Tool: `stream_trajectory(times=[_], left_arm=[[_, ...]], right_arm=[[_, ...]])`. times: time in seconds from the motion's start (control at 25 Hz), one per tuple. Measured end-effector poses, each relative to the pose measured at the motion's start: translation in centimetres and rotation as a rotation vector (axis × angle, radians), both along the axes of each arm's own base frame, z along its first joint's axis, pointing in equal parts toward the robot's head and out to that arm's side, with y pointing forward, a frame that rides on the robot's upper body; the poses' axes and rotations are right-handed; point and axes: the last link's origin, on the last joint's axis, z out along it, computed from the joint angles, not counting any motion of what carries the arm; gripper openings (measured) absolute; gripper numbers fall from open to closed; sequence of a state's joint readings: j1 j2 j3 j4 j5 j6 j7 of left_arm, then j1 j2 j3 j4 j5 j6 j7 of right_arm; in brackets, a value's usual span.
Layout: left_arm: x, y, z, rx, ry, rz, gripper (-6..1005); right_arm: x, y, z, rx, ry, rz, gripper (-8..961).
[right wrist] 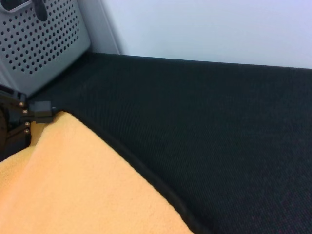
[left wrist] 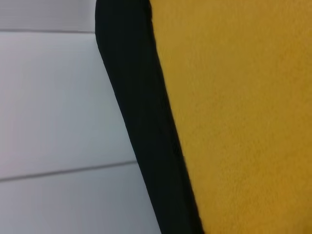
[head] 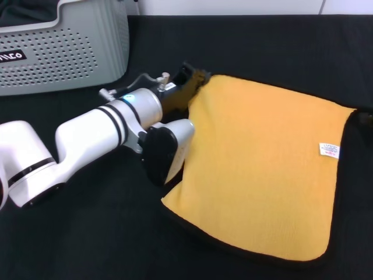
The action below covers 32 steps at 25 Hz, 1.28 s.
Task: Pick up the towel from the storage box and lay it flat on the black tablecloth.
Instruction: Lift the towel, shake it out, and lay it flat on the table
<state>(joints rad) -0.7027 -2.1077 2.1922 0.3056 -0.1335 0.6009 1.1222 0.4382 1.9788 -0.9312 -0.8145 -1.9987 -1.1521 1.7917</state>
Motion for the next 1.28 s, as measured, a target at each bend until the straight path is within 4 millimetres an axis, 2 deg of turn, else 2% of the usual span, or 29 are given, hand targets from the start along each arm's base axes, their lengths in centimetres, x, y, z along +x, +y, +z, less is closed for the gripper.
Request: stream_trajectory(times=[0.16, 0.24, 0.4, 0.64, 0.68, 0.96, 1.2, 1.28], left_arm=[[-1.2, -0.1, 0.4, 0.019, -0.009, 0.049, 21], [-1.1, -0.6, 0.4, 0.021, -0.039, 0.038, 21], [-0.3, -2.2, 0.4, 0.031, -0.128, -0.028, 21], [1.3, -4.2, 0.1, 0.026, -0.219, -0.101, 21], [1.8, -5.8, 0.3, 0.037, -0.3, -0.112, 21], [1.7, -10.0, 2.1, 0.096, -0.547, -0.031, 21], [0.9, -12.6, 4.3, 0.051, -0.88, 0.071, 20], [0.0, -13.8, 5.7, -0.04, -1.043, 0.103, 20]], right_arm=[[0.1, -0.1, 0.0, 0.001, 0.002, -0.002, 76], [-0.1, -0.1, 0.0, 0.003, 0.0, 0.008, 76], [-1.4, -0.4, 0.1, -0.002, -0.005, 0.08, 77], [-4.5, -2.0, 1.6, -0.046, 0.033, 0.24, 79], [-5.1, -2.2, 1.7, -0.063, 0.045, 0.272, 79], [-9.7, -4.6, 2.1, -0.186, 0.118, 0.506, 81], [-11.0, -7.0, 2.9, -0.218, 0.182, 0.608, 83], [-11.2, -7.4, 2.9, -0.227, 0.197, 0.626, 83]])
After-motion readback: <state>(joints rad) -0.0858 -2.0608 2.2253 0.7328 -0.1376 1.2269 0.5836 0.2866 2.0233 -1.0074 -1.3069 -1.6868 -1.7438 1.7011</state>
